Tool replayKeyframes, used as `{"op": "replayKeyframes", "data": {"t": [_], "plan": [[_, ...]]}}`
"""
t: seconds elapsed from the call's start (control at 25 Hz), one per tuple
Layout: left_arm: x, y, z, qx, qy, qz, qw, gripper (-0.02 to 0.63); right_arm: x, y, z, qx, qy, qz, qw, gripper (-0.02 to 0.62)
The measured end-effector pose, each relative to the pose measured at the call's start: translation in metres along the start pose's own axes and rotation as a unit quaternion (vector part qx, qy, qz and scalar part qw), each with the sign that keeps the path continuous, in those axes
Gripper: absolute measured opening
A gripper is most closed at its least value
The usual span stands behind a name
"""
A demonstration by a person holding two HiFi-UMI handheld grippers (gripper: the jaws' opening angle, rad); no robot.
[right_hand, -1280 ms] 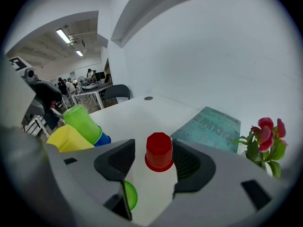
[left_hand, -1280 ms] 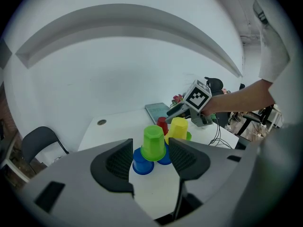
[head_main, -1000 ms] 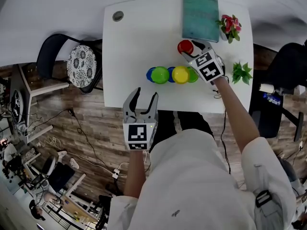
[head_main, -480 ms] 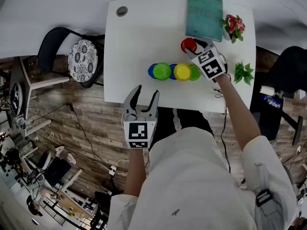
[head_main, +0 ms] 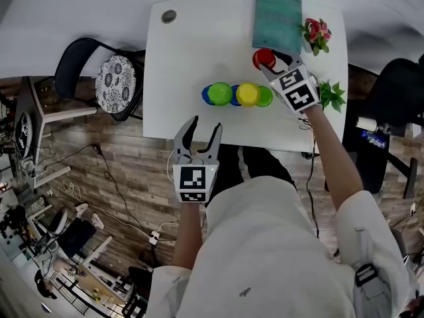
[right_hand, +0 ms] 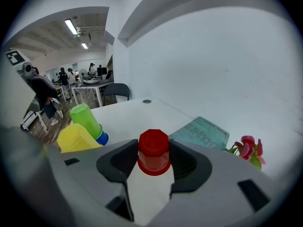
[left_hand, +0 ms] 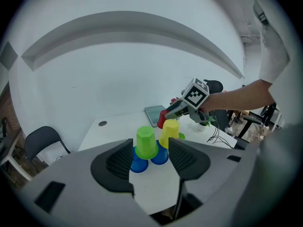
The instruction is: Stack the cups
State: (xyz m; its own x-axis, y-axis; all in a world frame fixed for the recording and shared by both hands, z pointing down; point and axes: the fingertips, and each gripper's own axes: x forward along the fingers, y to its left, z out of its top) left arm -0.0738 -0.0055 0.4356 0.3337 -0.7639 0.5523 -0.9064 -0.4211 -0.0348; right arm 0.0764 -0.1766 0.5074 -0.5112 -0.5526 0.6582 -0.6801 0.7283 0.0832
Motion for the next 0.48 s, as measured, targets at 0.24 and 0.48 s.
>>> {"op": "replayKeyframes", "data": {"t": [0.24,0.48], "plan": [[-0.004,-0.015,0.011,0.003,-0.014,-0.018,0.9997,0.235,-0.047,0.002,0.024,0.0,-0.03,-0.009,1.0,0.21],[-0.004,-0.017,0.027,0.011,-0.036,-0.032,0.9988,0.219,-0.085,0.02,0.045,0.003,-0.056,0.003,0.998,0.21]]}}
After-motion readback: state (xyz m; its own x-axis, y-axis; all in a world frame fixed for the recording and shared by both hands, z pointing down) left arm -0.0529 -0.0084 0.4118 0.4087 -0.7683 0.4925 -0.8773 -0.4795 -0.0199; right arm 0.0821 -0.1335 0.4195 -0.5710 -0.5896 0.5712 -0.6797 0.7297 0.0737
